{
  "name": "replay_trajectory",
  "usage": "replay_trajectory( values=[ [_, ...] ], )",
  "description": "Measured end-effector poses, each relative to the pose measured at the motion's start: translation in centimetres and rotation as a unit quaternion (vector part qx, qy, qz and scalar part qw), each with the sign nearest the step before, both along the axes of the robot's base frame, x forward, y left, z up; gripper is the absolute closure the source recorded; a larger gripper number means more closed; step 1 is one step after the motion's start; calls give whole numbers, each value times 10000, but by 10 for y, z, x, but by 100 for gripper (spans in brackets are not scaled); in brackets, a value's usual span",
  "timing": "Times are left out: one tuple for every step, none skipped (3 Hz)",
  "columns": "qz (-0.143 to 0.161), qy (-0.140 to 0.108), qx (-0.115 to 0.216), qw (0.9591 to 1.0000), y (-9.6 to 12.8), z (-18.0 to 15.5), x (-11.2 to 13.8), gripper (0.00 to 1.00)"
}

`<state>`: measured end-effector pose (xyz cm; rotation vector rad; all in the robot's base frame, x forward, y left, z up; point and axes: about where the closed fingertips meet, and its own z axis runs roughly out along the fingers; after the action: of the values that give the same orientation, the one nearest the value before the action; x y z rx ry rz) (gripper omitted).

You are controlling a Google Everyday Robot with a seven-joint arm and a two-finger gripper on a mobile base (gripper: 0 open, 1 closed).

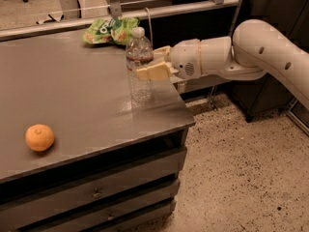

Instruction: Move water bottle near orange

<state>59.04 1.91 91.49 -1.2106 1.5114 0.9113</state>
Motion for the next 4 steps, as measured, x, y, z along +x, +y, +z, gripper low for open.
replay_trajectory(
  values=[
    [1,0,0,10000,0,0,0,100],
    [16,-97,165,9998,16,5,9,100],
    [272,-183,465,9984,51,13,27,100],
    [661,-162,778,9946,93,15,37,100]
  ],
)
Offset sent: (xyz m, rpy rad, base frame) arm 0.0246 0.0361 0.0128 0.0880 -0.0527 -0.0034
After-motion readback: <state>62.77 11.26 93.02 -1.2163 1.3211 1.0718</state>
